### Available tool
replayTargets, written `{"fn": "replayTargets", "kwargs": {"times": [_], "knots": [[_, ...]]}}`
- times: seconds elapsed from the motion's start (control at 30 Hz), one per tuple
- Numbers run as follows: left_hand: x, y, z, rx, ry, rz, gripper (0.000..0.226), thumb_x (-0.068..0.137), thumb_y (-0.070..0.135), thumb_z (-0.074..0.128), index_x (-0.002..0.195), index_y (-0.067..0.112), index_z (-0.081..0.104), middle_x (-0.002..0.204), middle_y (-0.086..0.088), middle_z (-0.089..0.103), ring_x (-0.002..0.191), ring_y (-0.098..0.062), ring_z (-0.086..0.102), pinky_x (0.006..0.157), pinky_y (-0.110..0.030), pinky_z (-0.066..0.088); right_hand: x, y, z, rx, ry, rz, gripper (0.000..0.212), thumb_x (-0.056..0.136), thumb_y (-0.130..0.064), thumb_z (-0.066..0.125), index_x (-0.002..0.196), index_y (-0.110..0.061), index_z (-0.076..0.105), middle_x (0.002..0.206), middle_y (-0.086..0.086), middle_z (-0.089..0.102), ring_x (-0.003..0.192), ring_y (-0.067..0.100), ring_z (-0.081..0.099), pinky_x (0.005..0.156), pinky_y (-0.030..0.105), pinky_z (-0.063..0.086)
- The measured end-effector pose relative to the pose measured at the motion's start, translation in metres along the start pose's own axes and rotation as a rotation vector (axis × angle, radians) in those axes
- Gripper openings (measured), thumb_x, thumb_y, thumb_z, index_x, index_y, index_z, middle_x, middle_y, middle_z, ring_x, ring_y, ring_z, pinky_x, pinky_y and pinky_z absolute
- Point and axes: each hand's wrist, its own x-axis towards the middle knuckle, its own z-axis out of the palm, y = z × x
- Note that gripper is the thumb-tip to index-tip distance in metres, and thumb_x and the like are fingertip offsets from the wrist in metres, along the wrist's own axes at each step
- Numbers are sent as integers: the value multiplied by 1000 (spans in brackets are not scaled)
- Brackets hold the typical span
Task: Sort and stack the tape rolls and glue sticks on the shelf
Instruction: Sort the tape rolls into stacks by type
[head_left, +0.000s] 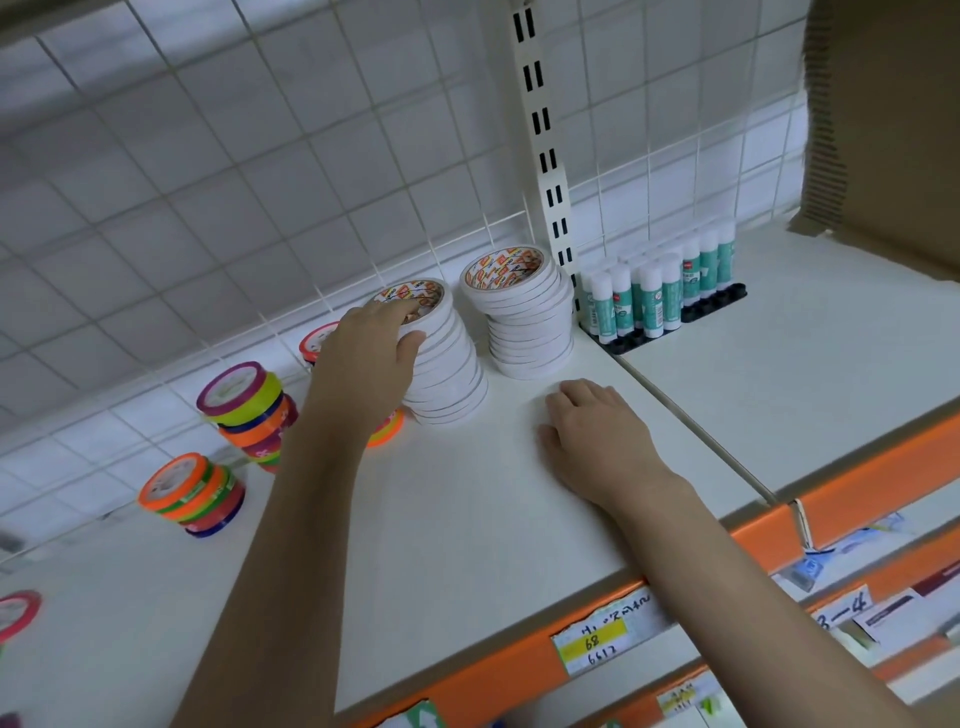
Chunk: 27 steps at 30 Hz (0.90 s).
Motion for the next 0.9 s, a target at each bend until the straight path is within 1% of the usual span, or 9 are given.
{"fn": "replayTargets", "kwargs": {"times": [0.1, 0.17, 0.27, 0.4, 0.53, 0.63, 0.73, 0.83, 0.9], "knots": [[-12, -3, 0, 7, 77, 26, 45, 92, 21, 54, 135, 9, 46, 135, -13, 48, 125, -31, 39, 103, -41, 32, -1, 0, 0, -2, -2, 4, 36, 98, -29, 34, 125, -9, 46, 136, 5, 42, 129, 22, 32, 109, 30, 17], [-26, -8, 3, 2, 140, 29, 49, 90, 20, 58, 135, 8, 45, 139, -14, 44, 128, -33, 37, 106, -44, 30, -3, -1, -1, 2, -4, 4, 36, 98, -29, 35, 126, -10, 46, 138, 5, 41, 130, 22, 31, 108, 29, 17], [-53, -19, 8, -49, 195, -15, 52, 87, 21, 61, 136, 10, 45, 138, -13, 45, 128, -32, 39, 105, -48, 34, -6, -9, -6, 27, -18, -8, 41, 97, -28, 38, 135, -10, 39, 144, 5, 35, 135, 21, 26, 111, 29, 14], [-97, -41, 16, -106, 140, -117, 50, 87, 25, 59, 134, 13, 46, 132, -7, 50, 123, -28, 43, 99, -49, 39, -11, -30, -11, 20, -13, -69, 45, 96, -28, 41, 138, -10, 36, 143, 6, 36, 134, 22, 28, 112, 29, 17], [-139, -70, 17, -116, 79, -237, 45, 88, 27, 59, 130, 12, 51, 128, -7, 54, 120, -29, 48, 99, -45, 40, -18, -70, -5, 35, -12, -141, 46, 96, -27, 42, 139, -12, 37, 142, 4, 38, 132, 21, 31, 111, 29, 21], [-169, -98, 12, -109, 49, -329, 41, 89, 29, 58, 127, 12, 55, 123, -8, 59, 116, -30, 52, 96, -43, 41, -26, -108, 12, 27, -28, -224, 45, 95, -28, 43, 136, -9, 41, 141, 8, 41, 131, 24, 34, 112, 31, 23], [-200, -132, 6, -80, 39, -392, 42, 85, 34, 52, 118, 10, 62, 114, -12, 65, 106, -34, 59, 90, -44, 45, -36, -149, 33, 36, -62, -308, 45, 96, -30, 41, 135, -8, 43, 139, 9, 44, 131, 26, 36, 111, 33, 25], [-226, -166, -4, -72, -11, -471, 38, 91, 31, 55, 124, 13, 58, 122, -9, 61, 115, -30, 53, 97, -42, 41, -47, -189, 51, 80, -67, -349, 45, 91, -30, 40, 126, -4, 52, 129, 13, 53, 123, 33, 45, 109, 38, 31], [-242, -188, -10, -83, -4, -498, 39, 90, 31, 57, 124, 14, 58, 124, -8, 60, 117, -28, 51, 99, -41, 40, -54, -215, 62, 90, -77, -363, 43, 92, -29, 42, 125, -4, 53, 128, 13, 54, 123, 33, 45, 110, 39, 30]]}}
